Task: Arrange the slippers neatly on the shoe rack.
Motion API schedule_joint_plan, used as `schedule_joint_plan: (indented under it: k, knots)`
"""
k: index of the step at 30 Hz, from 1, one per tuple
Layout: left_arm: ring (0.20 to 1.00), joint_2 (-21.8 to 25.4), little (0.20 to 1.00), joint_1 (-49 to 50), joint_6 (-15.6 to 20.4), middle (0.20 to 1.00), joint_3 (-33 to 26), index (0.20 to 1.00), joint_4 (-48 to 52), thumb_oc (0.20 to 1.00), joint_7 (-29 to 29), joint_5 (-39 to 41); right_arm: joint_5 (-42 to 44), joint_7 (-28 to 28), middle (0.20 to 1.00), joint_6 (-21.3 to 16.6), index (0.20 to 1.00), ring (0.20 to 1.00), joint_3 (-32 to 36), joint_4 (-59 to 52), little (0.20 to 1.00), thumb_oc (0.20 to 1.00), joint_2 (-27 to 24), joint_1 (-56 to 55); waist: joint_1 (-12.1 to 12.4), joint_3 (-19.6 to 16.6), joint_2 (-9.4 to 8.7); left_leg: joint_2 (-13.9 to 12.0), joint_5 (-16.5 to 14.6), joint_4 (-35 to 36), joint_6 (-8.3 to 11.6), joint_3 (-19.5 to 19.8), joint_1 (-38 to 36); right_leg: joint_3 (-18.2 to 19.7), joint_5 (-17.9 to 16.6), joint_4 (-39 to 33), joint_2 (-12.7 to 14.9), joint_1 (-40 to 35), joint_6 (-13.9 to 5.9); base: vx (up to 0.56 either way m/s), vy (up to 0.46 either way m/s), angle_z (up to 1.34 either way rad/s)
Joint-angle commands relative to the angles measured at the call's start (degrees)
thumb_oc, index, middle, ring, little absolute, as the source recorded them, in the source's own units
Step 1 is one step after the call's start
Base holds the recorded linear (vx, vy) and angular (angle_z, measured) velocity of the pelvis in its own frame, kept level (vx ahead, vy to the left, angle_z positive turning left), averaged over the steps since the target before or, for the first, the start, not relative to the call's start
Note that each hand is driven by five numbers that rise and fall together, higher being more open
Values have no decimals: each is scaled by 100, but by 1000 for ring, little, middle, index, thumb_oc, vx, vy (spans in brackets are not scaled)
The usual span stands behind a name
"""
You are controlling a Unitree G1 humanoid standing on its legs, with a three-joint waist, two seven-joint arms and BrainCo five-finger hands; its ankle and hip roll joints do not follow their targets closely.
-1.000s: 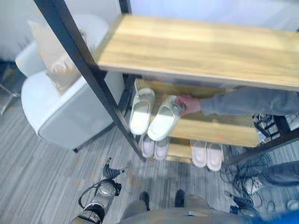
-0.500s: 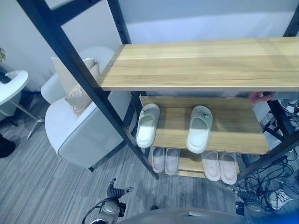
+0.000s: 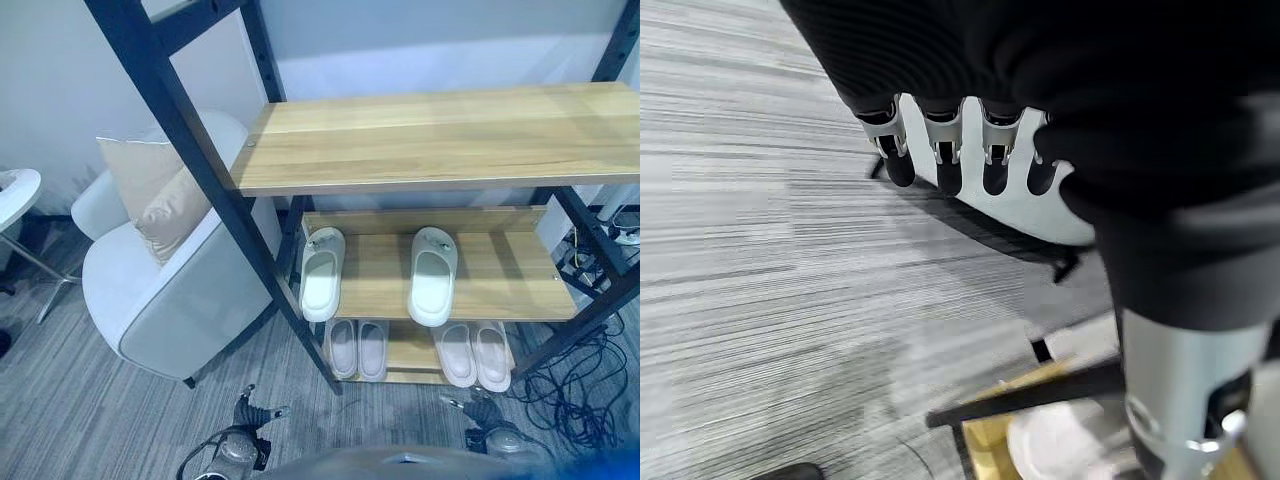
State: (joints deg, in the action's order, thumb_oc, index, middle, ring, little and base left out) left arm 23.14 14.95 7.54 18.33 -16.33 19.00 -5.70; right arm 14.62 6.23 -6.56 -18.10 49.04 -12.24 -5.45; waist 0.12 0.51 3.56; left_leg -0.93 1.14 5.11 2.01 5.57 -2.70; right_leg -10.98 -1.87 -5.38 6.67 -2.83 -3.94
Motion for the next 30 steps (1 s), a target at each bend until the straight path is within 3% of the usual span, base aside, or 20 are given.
schedule_joint_plan:
  k: [1,3,12,13,14,15,16,18,19,20,22,24,26,28,29,30]
  knots:
    - [1000,-1177,1000,-1278,435,1000,138,1000,-4439,1000,-110,-54,374,-289,1000,-136,1000,1000,-119,834,1000,1000,348,938,276,43,-289,293,-269,-11,16,109,190,-49,3,38,502,46,-574,-119,21,18]
    - [1000,-1413,1000,-1584,410,1000,299,1000,-4796,1000,-124,18,362,-521,1000,-86,1000,1000,-483,583,1000,1000,343,967,238,-13,-291,309,-307,-11,28,55,165,-89,-11,38,527,25,-597,-5,12,-4]
    - [1000,-1334,1000,-1586,449,1000,391,1000,-4873,1000,-229,48,441,-1068,1000,-8,1000,1000,-1306,89,1000,1000,339,1360,384,-24,-331,290,-307,-11,59,24,112,-193,6,38,537,-81,-602,-2,-3,1]
    - [1000,-1255,1000,-1459,408,1000,224,1000,-4808,1000,-204,82,517,-1429,1000,187,1000,1000,-1449,-1729,1000,1000,-250,1207,340,-15,-361,275,-307,-11,69,-5,104,-176,0,38,531,-76,-603,-23,-25,8]
    - [1000,-1086,1000,-1296,427,1000,26,1000,-4633,1000,-366,105,740,-1925,1000,163,1000,1000,-1426,-2762,1000,1000,-1196,704,284,-12,-396,252,-287,-11,84,-44,132,-180,-21,38,515,-38,-601,-36,-25,7]
    - [1000,-998,1000,-1187,489,1000,-112,1000,-4571,1000,-386,97,969,-2183,1000,82,1000,1000,-1255,-3841,1000,1000,-1831,147,234,-2,-400,236,-287,-11,93,-71,141,-174,-22,38,504,-25,-609,-55,-24,0]
    - [1000,-929,1000,-1098,529,1000,-157,1000,-4607,1000,-490,4,1344,-2598,1000,76,1000,1000,-1388,-4418,1000,1000,-2357,-344,179,33,-402,213,-285,-11,106,-87,145,-170,-24,38,477,-11,-622,-47,-19,2]
    - [1000,-956,1000,-1100,511,1000,-102,1000,-4663,1000,-531,-21,1259,-2571,1000,95,1000,1000,-1646,-4193,1000,1000,-2296,-195,183,25,-381,200,-277,-11,110,-80,158,-168,-19,38,462,3,-620,-19,-18,-8]
    - [1000,-1000,1000,-978,555,1000,-247,1000,-4949,1000,-606,-140,2044,-3201,1000,44,1000,1000,-1496,-5011,1000,1000,-3172,-408,139,-22,-441,162,-272,-11,135,-92,168,-165,-4,38,437,17,-618,14,-17,-15]
    - [1000,-1018,1000,-991,542,1000,-208,1000,-5045,1000,-660,-162,2297,-3295,1000,95,1000,1000,-1523,-5304,1000,1000,-3414,-385,151,-52,-433,155,-276,-11,140,-89,168,-159,5,38,431,16,-619,14,-17,-7]
    - [1000,-1029,1000,-1075,428,1000,-202,1000,-5124,1000,-679,-171,2696,-3130,1000,236,1000,1000,-1655,-5845,1000,1000,-3690,-118,154,-90,-431,135,-267,-11,156,-99,177,-161,11,38,414,27,-613,10,-10,-8]
    - [1000,-1083,1000,-1078,434,1000,-304,1000,-5252,1000,-751,-26,2968,-3154,1000,139,1000,1000,-1412,-6434,1000,1000,-4038,-50,142,-130,-437,102,-255,-11,162,-106,197,-137,14,38,397,66,-609,8,-18,-12]
    - [1000,-1133,1000,-1079,429,1000,-420,1000,-5273,1000,-785,128,2923,-2819,1000,-105,1000,1000,-701,-6450,1000,1000,-3942,-209,73,-163,-423,78,-243,-11,163,-126,217,-128,0,38,379,97,-607,15,-15,-6]
    - [1000,-1242,1000,-1071,439,1000,-551,1000,-5243,1000,-804,417,1390,-1887,1000,-641,1000,1000,379,-6121,1000,1000,-3219,-366,-23,-226,-371,60,-265,-11,142,-163,239,-98,0,38,355,140,-608,44,-22,-6]
    - [1000,-1278,1000,-1120,468,1000,-581,1000,-5199,1000,-761,430,235,-1346,1000,-833,1000,1000,650,-5798,1000,1000,-2874,-263,-38,-232,-339,52,-269,-11,130,-158,253,-98,10,38,353,144,-604,44,-19,-8]
    - [1000,-1276,1000,-1130,464,1000,-584,1000,-5165,1000,-742,436,-388,-1004,1000,-855,1000,1000,662,-5502,1000,1000,-2701,-91,-28,-226,-337,51,-270,-11,123,-154,256,-93,12,38,350,143,-601,41,-20,-10]
